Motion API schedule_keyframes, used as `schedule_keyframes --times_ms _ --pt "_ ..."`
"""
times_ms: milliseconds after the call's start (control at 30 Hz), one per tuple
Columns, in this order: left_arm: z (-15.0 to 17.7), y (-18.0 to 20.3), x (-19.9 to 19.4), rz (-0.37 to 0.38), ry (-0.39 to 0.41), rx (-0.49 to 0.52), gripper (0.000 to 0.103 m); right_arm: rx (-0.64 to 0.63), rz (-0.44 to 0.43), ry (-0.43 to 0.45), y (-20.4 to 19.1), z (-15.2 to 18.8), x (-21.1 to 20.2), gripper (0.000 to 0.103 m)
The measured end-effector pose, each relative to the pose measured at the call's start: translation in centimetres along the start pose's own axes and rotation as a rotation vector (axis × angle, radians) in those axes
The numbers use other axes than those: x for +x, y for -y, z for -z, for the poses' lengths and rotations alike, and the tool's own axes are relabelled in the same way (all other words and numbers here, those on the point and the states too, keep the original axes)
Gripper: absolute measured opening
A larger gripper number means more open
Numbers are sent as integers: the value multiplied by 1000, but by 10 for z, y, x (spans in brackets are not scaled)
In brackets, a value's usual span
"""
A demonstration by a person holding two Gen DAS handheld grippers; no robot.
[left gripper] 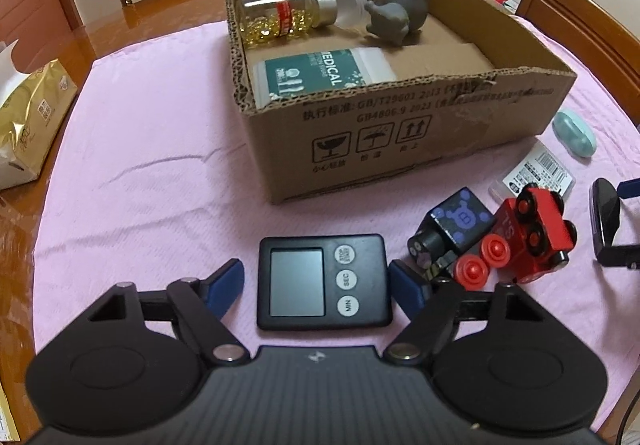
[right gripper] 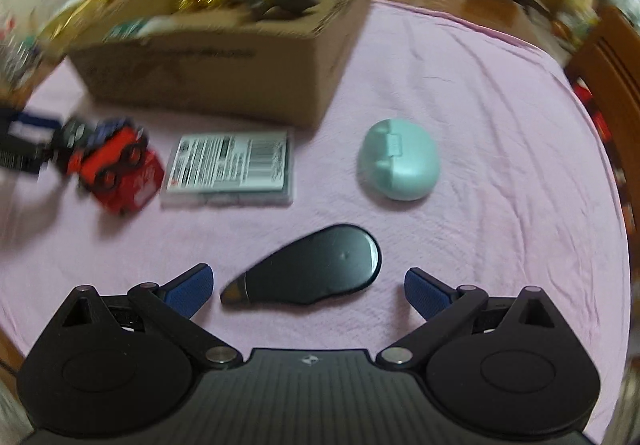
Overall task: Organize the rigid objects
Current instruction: 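Grasp the black timer with left tool while right tool grasps the black oval case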
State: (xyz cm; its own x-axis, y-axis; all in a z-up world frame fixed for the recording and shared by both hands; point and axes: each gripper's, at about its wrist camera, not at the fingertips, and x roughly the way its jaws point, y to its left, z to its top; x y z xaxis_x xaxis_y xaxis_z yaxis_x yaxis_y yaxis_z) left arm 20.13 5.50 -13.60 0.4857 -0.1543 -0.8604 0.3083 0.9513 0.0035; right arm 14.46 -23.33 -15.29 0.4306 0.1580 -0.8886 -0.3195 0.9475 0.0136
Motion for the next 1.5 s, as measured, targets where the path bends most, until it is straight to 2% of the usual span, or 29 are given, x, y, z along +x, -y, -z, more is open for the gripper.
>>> schedule_keyframes --times_ms 167,400,500,633,1000,1100,1500 --pt "0 0 0 2 -1 2 73 -136 -45 -28 2 0 2 103" --pt "-1 3 1 -5 -5 -8 73 -208 -86 -30 6 -8 5 103" --pt "-1 4 1 -3 -5 -5 69 -196 -83 -24 7 -10 4 102" --pt "0 5 -1 -6 -14 -11 69 -180 -74 -14 0 -13 1 93" --pt "0 10 -3 -49 -62 -80 69 -82 -18 -43 -8 -18 5 93" --pt "3 11 -3 -49 -49 -76 69 -89 -15 -35 -10 -18 7 93" --pt "-1 14 -14 -35 -80 -27 69 -82 1 -32 -17 -25 -1 93"
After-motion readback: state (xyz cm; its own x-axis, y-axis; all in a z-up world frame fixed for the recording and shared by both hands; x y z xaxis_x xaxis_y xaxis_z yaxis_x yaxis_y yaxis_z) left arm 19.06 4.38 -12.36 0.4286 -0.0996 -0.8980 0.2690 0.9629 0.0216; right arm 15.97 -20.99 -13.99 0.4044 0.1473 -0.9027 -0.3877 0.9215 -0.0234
